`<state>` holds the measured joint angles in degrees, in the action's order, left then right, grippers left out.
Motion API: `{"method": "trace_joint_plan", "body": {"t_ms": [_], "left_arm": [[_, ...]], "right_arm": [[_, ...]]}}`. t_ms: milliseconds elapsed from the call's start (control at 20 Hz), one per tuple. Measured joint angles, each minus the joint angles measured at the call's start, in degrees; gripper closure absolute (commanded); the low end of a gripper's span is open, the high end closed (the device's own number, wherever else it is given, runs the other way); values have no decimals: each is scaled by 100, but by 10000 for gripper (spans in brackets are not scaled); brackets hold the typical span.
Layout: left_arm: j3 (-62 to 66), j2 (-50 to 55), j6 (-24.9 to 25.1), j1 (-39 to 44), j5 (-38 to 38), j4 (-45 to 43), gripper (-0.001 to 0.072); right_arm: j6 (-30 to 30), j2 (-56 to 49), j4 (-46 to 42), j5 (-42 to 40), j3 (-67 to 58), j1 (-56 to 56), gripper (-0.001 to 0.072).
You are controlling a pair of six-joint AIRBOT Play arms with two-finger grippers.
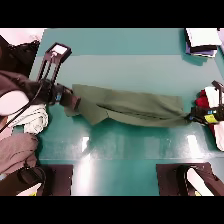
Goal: Fold the shirts.
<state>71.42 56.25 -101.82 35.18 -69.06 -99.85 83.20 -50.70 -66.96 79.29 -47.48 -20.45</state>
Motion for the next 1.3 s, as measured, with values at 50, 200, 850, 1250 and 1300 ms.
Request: {"method": "trace_joint_plan", "body": {"t_ms": [50, 200, 850, 1250, 1300], "left_arm": [[7, 153, 4, -186, 243, -48, 683], [15, 560, 15, -603, 966, -79, 683], [17, 2299, 328, -911, 1930, 286, 682], [20, 2417, 586, -1027, 1241, 452, 336], [20, 2422, 599, -1054, 1119, 474, 289]], "right_arm": [[-20, -179, 81, -149, -127, 0, 696], [-85, -791, 210, -577, -643, 0, 696], [-129, -2804, 256, -1156, -1600, 4, 695], [-136, -2916, 232, -1377, -1615, 4, 678], [-146, -2918, 236, -1397, -1617, 7, 491]]}}
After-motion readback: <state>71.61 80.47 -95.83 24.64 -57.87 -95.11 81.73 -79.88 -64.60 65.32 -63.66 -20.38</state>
